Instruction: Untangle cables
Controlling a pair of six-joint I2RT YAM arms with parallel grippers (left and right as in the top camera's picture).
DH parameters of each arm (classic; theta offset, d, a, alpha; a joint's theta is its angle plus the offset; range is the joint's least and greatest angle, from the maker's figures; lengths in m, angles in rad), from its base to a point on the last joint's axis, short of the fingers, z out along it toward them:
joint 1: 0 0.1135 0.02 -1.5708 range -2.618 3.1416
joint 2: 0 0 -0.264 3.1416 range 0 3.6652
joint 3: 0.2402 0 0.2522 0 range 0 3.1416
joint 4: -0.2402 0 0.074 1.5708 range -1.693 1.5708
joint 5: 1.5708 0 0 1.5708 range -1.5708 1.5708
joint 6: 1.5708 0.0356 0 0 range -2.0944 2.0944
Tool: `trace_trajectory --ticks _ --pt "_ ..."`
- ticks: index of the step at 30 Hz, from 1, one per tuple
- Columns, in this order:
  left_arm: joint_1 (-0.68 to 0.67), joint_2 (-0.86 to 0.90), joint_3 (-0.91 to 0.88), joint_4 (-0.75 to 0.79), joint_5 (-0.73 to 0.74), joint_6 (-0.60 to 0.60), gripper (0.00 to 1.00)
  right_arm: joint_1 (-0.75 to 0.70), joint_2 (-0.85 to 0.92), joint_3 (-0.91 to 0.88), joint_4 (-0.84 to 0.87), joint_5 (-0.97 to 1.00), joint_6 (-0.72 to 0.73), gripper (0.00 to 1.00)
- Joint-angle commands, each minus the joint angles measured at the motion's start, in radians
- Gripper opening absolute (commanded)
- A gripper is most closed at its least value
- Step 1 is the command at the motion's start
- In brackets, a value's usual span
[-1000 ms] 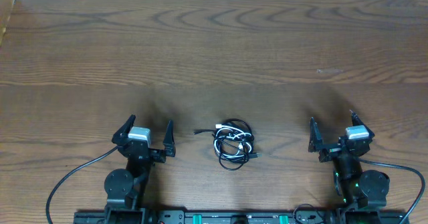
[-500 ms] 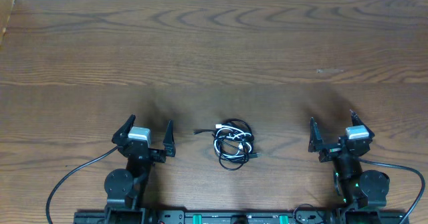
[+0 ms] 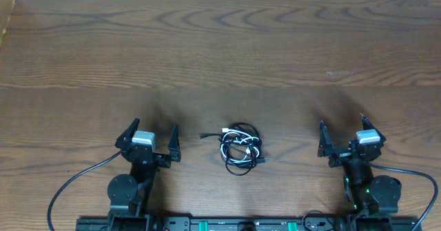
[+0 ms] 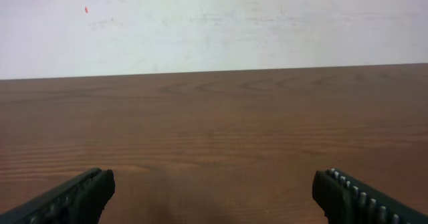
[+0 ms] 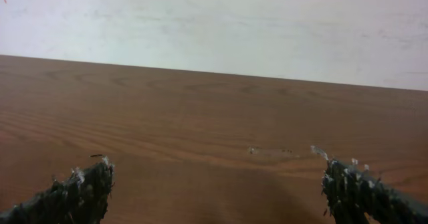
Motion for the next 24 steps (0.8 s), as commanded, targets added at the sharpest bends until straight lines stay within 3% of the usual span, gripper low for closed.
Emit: trace_trajectory --ticks 1,16,24 --pt "0.002 -0.007 -0.014 -0.036 0.017 -0.001 0.99 -0.01 -0.006 -0.002 -0.004 0.0 0.003 0.99" --pt "0.002 -0.007 -0.014 -0.036 0.017 -0.002 0.99 -0.01 -0.006 -0.002 -0.004 0.0 0.003 0.99" --pt "0.002 -0.007 -0.006 -0.036 0.017 -0.078 0.99 -0.01 -0.006 -0.002 -0.004 0.0 0.003 0.99"
